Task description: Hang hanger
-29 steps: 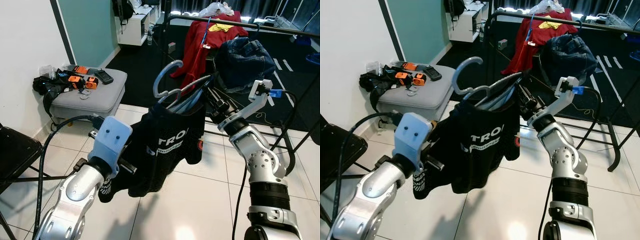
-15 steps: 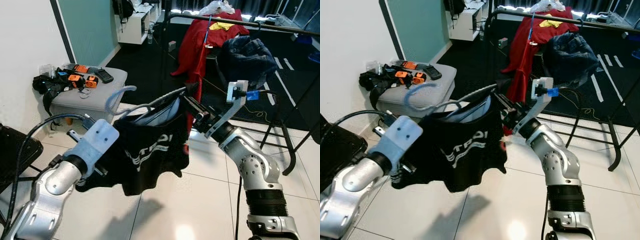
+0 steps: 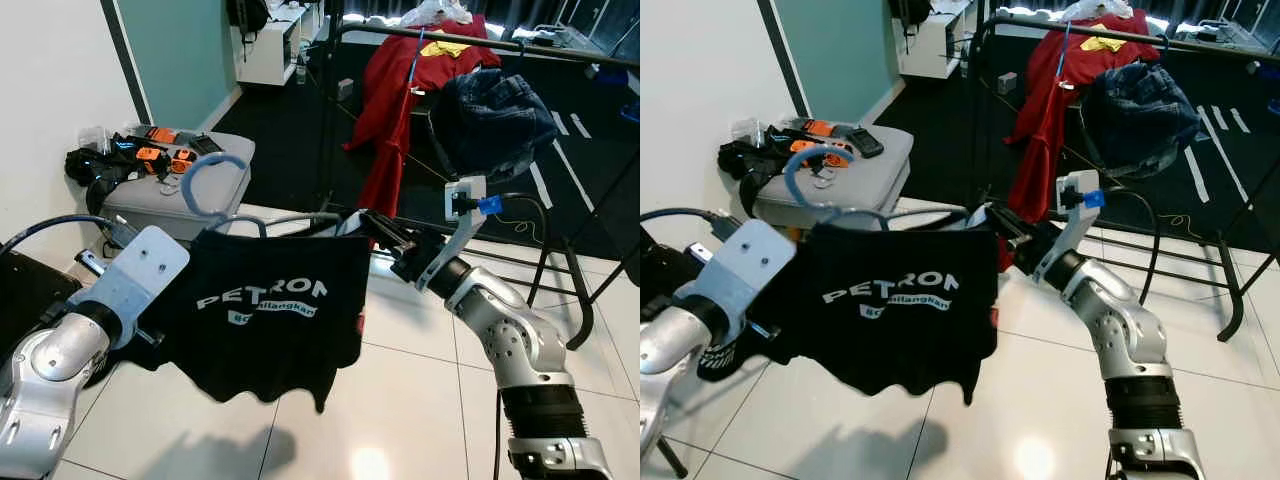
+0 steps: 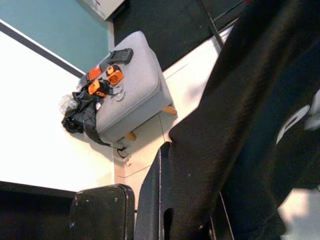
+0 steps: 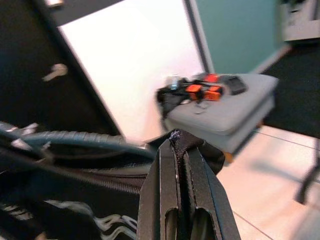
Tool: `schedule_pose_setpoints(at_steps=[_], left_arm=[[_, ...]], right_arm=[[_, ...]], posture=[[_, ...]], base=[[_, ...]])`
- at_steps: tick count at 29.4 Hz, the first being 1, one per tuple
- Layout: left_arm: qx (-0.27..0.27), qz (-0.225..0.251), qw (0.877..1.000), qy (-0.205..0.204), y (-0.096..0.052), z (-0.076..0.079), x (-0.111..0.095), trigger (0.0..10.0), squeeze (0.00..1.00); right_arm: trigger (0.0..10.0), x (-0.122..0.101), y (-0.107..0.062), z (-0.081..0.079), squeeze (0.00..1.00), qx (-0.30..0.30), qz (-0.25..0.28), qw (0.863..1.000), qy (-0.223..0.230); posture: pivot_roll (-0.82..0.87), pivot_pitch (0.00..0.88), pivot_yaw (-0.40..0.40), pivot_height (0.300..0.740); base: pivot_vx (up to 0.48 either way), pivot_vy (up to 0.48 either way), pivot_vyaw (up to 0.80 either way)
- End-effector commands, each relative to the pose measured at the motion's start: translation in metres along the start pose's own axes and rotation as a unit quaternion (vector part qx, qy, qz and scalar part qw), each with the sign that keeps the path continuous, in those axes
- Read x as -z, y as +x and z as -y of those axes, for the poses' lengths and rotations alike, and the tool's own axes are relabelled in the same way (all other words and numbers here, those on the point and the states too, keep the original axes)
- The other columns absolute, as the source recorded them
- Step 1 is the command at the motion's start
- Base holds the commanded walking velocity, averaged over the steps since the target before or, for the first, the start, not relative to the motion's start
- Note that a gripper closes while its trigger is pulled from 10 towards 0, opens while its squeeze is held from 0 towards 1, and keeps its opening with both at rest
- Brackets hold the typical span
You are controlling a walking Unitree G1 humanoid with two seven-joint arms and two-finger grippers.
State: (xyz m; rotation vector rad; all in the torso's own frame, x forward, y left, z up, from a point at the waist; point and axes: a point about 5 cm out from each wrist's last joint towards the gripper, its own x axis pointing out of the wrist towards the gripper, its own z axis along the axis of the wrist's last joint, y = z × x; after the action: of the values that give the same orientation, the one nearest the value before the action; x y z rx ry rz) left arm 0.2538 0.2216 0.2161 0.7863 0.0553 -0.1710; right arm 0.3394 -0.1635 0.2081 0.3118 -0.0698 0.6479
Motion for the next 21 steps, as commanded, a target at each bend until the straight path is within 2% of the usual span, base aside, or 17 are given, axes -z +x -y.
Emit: schedule_pose_setpoints(at_steps=[1,2,5,9,14,15,16,17,18,19,20,21], left_arm=[[-0.002,-0.014,1.0,0.019,-0.003,-0.005,0.005,10.0,0.0],[0.02,-0.014,0.999,0.048,-0.004,-0.002,0.004,10.0,0.0],[0.037,-0.01,0.997,0.065,-0.004,0.003,0.002,10.0,0.0],[0.052,0.011,0.997,0.051,0.002,0.017,-0.009,10.0,0.0],[0.062,0.024,0.997,0.039,0.006,0.026,-0.016,10.0,0.0],[0.07,0.034,0.997,0.027,0.01,0.034,-0.021,10.0,0.0],[0.07,0.034,0.997,0.027,0.01,0.034,-0.021,10.0,0.0],[0.076,0.046,0.996,0.014,0.014,0.042,-0.028,10.0,0.0],[0.076,0.046,0.996,0.014,0.014,0.042,-0.028,10.0,0.0],[0.083,0.059,0.995,0.003,0.019,0.048,-0.036,10.0,0.0],[0.083,0.059,0.995,0.003,0.019,0.048,-0.036,10.0,0.0],[0.087,0.067,0.994,-0.003,0.021,0.052,-0.04,10.0,0.0]], right_arm=[[0.0,-0.008,-0.004,0.008,0.0,0.024,0.016,0.999,-0.012],[0.0,-0.01,-0.004,0.012,0.0,0.034,0.017,0.999,-0.017],[0.0,-0.009,-0.003,0.008,0.0,0.026,0.016,0.999,-0.017],[0.0,-0.004,0.003,-0.004,0.0,-0.002,0.014,1.0,-0.009],[0.0,0.0,0.007,-0.013,0.0,-0.021,0.012,1.0,-0.004],[0.0,0.005,0.009,-0.021,0.0,-0.04,0.004,0.999,-0.003],[0.0,0.005,0.009,-0.021,0.0,-0.04,0.004,0.999,-0.003],[0.0,0.011,0.012,-0.032,0.0,-0.062,-0.004,0.998,0.001],[0.0,0.011,0.012,-0.032,0.0,-0.062,-0.004,0.998,0.001],[0.0,0.019,0.014,-0.044,0.0,-0.086,-0.013,0.996,0.004],[0.0,0.019,0.014,-0.044,0.0,-0.086,-0.013,0.996,0.004],[0.0,0.023,0.016,-0.052,0.0,-0.101,-0.019,0.995,0.006]], posture=[[-0.04,0.096,-0.028,0.74],[-0.04,0.094,-0.031,0.74],[-0.03,0.092,-0.033,0.74],[-0.03,0.089,-0.033,0.74],[-0.03,0.09,-0.032,0.74],[-0.03,0.09,-0.032,0.74],[-0.03,0.09,-0.032,0.74],[-0.04,0.092,-0.031,0.74],[-0.04,0.092,-0.031,0.74],[-0.04,0.093,-0.028,0.74],[-0.04,0.093,-0.028,0.74],[-0.04,0.093,-0.028,0.74]], base=[[0.0,0.0,0.0],[0.0,0.0,0.0],[0.0,0.0,0.0],[0.0,0.0,0.0],[0.0,0.0,0.0],[0.0,0.0,0.0],[0.0,0.0,0.0],[0.0,0.0,0.0],[0.0,0.0,0.0],[0.0,0.0,0.0],[0.0,0.0,0.0],[0.0,0.0,0.0]])
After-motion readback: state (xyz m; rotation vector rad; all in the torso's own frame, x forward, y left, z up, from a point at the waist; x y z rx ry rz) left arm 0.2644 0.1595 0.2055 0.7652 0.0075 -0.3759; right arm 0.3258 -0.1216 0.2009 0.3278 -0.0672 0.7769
